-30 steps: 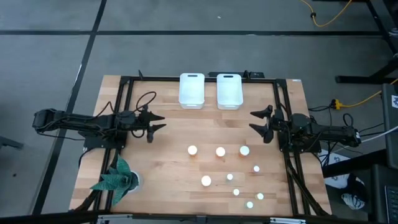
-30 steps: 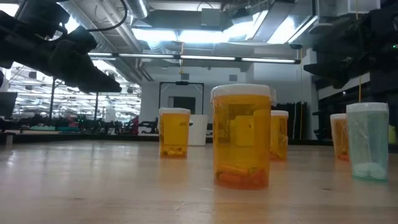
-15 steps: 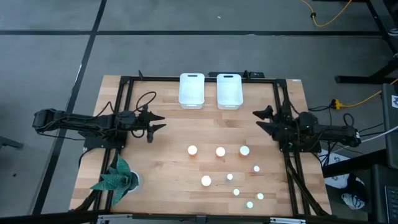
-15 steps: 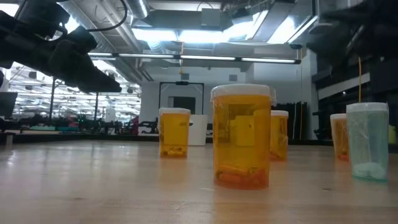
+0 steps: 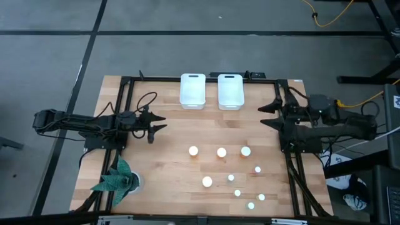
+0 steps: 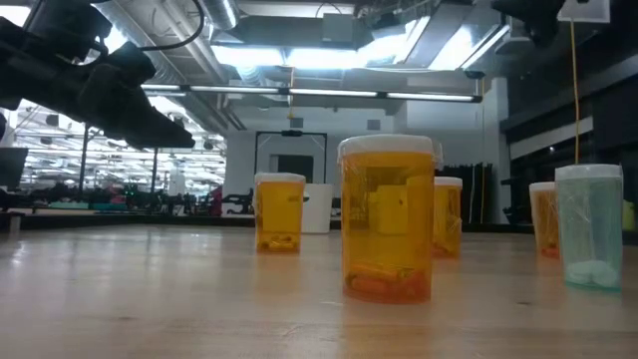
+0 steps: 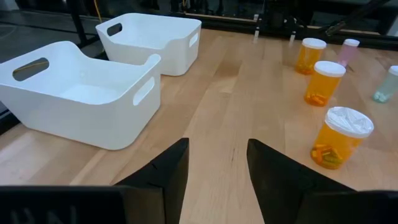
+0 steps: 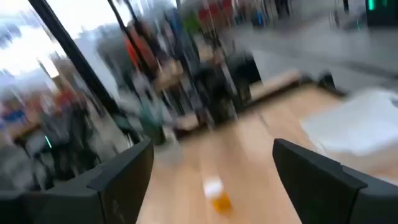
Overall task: Pick and place medicine bottles into bin by pill shape (circle, oval)
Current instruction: Put the orange capsule bottle into the left white bin
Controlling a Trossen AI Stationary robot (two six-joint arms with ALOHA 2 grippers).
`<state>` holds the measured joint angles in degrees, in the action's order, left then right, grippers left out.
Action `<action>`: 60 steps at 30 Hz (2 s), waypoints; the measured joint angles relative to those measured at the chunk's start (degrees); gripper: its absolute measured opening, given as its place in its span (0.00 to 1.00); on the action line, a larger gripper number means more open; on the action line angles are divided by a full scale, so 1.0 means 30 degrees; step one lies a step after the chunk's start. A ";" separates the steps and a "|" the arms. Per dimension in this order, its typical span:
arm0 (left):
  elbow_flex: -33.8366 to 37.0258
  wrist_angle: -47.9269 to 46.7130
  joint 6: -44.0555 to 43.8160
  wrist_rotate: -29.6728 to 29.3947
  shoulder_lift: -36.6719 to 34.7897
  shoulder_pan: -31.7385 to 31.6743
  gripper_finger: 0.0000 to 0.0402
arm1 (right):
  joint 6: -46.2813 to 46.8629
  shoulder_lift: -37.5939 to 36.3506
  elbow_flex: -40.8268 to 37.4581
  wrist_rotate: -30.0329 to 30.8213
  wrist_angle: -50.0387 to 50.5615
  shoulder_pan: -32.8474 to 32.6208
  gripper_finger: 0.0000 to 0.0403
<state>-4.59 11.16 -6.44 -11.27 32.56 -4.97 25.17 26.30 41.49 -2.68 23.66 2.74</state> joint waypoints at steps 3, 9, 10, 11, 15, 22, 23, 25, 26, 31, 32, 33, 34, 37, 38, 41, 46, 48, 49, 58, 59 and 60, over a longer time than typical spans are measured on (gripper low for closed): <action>-0.0002 -0.0004 -0.0001 -0.0007 0.0001 -0.0002 0.39 | 0.0137 0.2247 0.2555 -0.0011 0.4790 0.0000 0.82; 0.0003 0.0000 -0.0002 -0.0007 -0.0001 -0.0002 0.39 | 0.1981 0.5503 0.5154 0.0067 1.1248 -0.0312 0.82; -0.0002 -0.0002 0.0000 -0.0006 0.0003 -0.0001 0.39 | 0.2152 0.5827 0.5273 0.0149 1.1645 -0.0544 0.82; 0.0000 -0.0006 0.0000 -0.0004 0.0005 -0.0002 0.39 | 0.2451 0.6085 0.5320 0.0310 1.1940 -0.0826 0.82; 0.0005 0.0000 0.0000 0.0000 -0.0002 -0.0002 0.39 | 0.3558 0.6823 0.5153 0.1203 1.2725 -0.2297 0.82; -0.0002 -0.0005 -0.0002 -0.0002 0.0003 0.0003 0.39 | 0.5575 0.7510 0.5146 0.4400 1.2955 -0.4181 0.82; 0.0003 -0.0005 0.0000 -0.0007 0.0000 -0.0002 0.39 | 0.5713 0.7590 0.5146 0.4533 1.2954 -0.4322 0.82; 0.0005 -0.0003 -0.0001 -0.0006 0.0005 0.0001 0.39 | 0.5888 0.7758 0.5146 0.4518 1.2948 -0.4583 0.82; -0.0002 0.0000 0.0000 -0.0001 0.0005 -0.0002 0.39 | 0.5874 0.7852 0.5146 0.4511 1.2941 -0.4709 0.82; 0.0000 0.0000 -0.0005 -0.0007 0.0000 0.0005 0.39 | 0.4706 0.8215 0.5146 0.4385 1.2933 -0.5042 0.82; -0.0002 -0.0005 0.0000 -0.0007 0.0005 0.0002 0.39 | 0.4347 0.8247 0.5144 0.4385 1.2933 -0.5042 0.82; 0.0000 0.0000 0.0000 0.0000 0.0005 0.0003 0.39 | 0.3933 0.8257 0.5138 0.4376 1.2933 -0.5042 0.82; -0.0002 0.0000 0.0000 -0.0002 0.0005 0.0003 0.39 | 0.3492 0.8257 0.5138 0.4380 1.2933 -0.5035 0.82; -0.0001 0.0000 0.0000 -0.0002 0.0001 0.0000 0.39 | 0.2632 0.8257 0.5131 0.4399 1.2928 -0.5039 0.82; 0.0005 0.0000 0.0000 -0.0002 0.0005 0.0005 0.39 | 0.2266 0.8257 0.5131 0.4405 1.2922 -0.5038 0.82; -0.0002 0.0000 0.0000 -0.0006 0.0001 -0.0002 0.39 | 0.0274 0.8278 0.5131 0.4528 1.2904 -0.5034 0.82; -0.0002 0.0000 0.0000 -0.0003 0.0005 0.0002 0.39 | -0.1487 0.8278 0.5124 0.4540 1.2904 -0.5034 0.82; -0.0002 0.0000 0.0134 -0.0007 0.0003 -0.0002 0.39 | -0.1350 0.8278 0.5124 0.4540 1.2904 -0.5034 0.82; -0.0001 0.0006 0.0354 -0.0005 -0.0001 -0.0002 0.39 | -0.1143 0.8278 0.5124 0.4540 1.2904 -0.5029 0.82; -0.0001 0.0015 0.1829 -0.0007 -0.0001 -0.0002 0.39 | -0.1091 0.8278 0.5124 0.4540 1.2904 -0.5027 0.82; 0.0000 0.0015 0.1833 -0.0007 0.0005 0.0000 0.39 | -0.1145 0.8278 0.5124 0.4544 1.2904 -0.5027 0.82; -0.0001 0.0015 0.1843 -0.0007 -0.0001 -0.0001 0.39 | -0.1156 0.8278 0.5124 0.4546 1.2904 -0.5027 0.82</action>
<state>-4.60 11.20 -0.91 -11.29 32.56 -4.97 21.70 51.13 56.86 10.96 62.37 -12.34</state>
